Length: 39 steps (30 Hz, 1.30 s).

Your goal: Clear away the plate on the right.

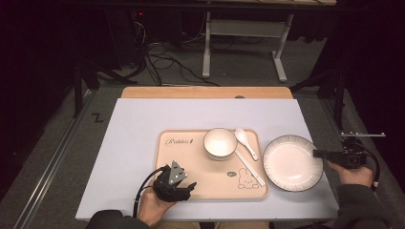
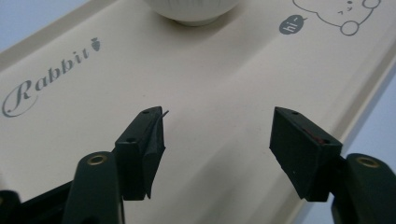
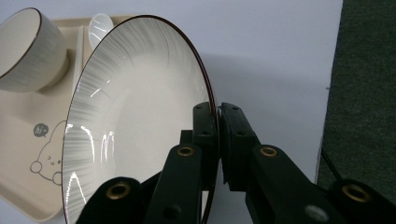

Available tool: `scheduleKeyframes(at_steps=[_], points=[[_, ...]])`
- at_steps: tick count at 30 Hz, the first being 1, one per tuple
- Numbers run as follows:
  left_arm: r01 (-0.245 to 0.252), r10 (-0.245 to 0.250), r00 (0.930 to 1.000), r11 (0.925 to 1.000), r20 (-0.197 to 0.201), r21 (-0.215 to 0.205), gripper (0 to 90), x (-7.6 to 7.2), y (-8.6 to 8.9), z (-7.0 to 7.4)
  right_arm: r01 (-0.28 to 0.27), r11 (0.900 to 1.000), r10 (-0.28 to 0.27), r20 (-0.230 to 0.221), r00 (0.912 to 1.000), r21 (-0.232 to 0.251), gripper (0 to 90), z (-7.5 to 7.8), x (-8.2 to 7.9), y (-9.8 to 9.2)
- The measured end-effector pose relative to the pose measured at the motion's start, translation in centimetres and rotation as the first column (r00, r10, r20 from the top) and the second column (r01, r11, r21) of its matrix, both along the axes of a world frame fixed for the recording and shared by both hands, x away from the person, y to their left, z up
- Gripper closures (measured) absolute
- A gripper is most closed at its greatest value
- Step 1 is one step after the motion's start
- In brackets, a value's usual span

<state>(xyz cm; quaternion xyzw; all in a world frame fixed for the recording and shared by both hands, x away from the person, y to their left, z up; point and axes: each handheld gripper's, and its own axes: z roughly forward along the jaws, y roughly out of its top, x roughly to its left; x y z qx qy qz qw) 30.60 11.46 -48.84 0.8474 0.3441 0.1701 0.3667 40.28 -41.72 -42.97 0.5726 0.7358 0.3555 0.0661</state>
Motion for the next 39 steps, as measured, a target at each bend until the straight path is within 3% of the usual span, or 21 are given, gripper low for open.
scheduleKeyframes(at_steps=[10,17,24,28,39], points=[[0.015,-0.015,0.9999,0.9999,0.000,0.006,32.9,-0.2,-0.3,0.7,-0.033,0.999,0.033,0.032,0.9990,0.006,86.8,1.5,-0.5,0.7],[0.034,-0.036,0.9988,0.9985,-0.033,-0.042,33.6,-0.2,-0.5,1.0,-0.073,0.997,0.072,0.034,0.9968,0.003,86.8,1.8,-0.5,1.6],[0.033,-0.034,0.9991,0.9975,-0.025,-0.063,33.5,0.0,-0.9,1.6,-0.120,0.993,0.120,0.024,0.9925,0.008,86.8,1.7,-0.5,2.6],[0.038,-0.040,0.9989,0.9981,-0.025,-0.047,34.9,0.5,-1.3,2.0,-0.140,0.990,0.140,0.020,0.9899,0.012,86.8,1.7,-0.6,3.4],[0.043,-0.044,0.9990,0.9951,-0.005,-0.089,38.7,1.5,-2.5,3.9,-0.205,0.978,0.204,0.025,0.9787,0.037,86.8,1.9,-0.4,6.0]])
